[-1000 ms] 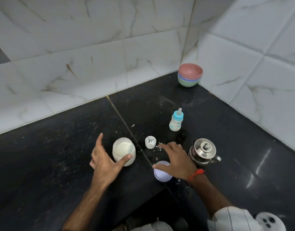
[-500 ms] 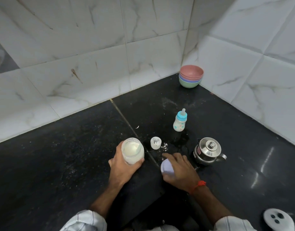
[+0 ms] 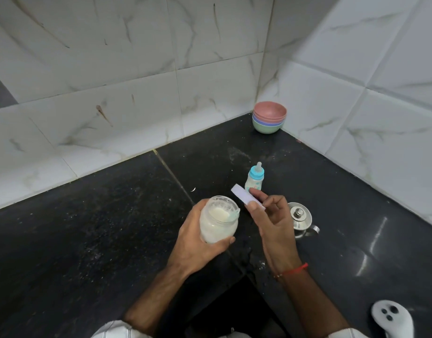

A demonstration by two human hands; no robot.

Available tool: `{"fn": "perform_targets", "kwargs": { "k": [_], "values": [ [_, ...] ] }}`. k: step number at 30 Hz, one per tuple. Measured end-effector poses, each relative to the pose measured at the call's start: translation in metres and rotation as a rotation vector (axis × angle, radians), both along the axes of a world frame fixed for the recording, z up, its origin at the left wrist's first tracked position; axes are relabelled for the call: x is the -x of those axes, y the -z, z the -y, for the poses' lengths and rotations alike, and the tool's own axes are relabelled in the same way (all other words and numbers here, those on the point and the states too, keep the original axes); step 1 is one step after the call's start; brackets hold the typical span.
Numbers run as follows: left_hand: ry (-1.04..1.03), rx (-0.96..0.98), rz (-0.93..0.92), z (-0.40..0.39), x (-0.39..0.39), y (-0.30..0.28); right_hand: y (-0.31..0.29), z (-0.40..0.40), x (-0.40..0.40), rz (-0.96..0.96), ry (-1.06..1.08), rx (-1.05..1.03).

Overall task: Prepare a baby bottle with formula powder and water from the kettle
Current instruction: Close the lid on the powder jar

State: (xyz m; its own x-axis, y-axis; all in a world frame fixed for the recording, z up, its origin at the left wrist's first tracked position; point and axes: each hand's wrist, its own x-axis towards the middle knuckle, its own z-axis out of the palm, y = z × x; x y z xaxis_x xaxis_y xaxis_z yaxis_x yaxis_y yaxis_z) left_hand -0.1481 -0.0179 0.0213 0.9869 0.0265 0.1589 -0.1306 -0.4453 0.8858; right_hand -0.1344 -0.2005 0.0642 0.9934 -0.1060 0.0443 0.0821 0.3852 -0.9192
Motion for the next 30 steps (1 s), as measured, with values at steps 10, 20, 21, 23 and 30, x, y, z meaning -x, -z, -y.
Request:
{"fn": "perform_targets", "kwargs": {
  "k": [10, 20, 21, 23, 30],
  "values": [
    [0.062, -0.029, 0.044, 0.015, 0.003, -0.005, 0.009, 0.015, 0.009, 0.231, -0.220, 0.543],
    [0.140, -0.155, 0.053, 0.015, 0.006, -0.001, -0.017, 0.054, -0.002, 0.299, -0.537, 1.169],
    [0.147, -0.156, 0.044, 0.015, 0.007, -0.001, -0.019, 0.056, -0.004, 0.305, -0.553, 1.204],
    [0.160, -0.162, 0.029, 0.017, 0.007, -0.001, -0.022, 0.058, -0.006, 0.316, -0.591, 1.237],
    [0.191, -0.161, 0.004, 0.014, 0.011, -0.005, -0.037, 0.065, -0.017, 0.349, -0.695, 1.188]
  ]
}}
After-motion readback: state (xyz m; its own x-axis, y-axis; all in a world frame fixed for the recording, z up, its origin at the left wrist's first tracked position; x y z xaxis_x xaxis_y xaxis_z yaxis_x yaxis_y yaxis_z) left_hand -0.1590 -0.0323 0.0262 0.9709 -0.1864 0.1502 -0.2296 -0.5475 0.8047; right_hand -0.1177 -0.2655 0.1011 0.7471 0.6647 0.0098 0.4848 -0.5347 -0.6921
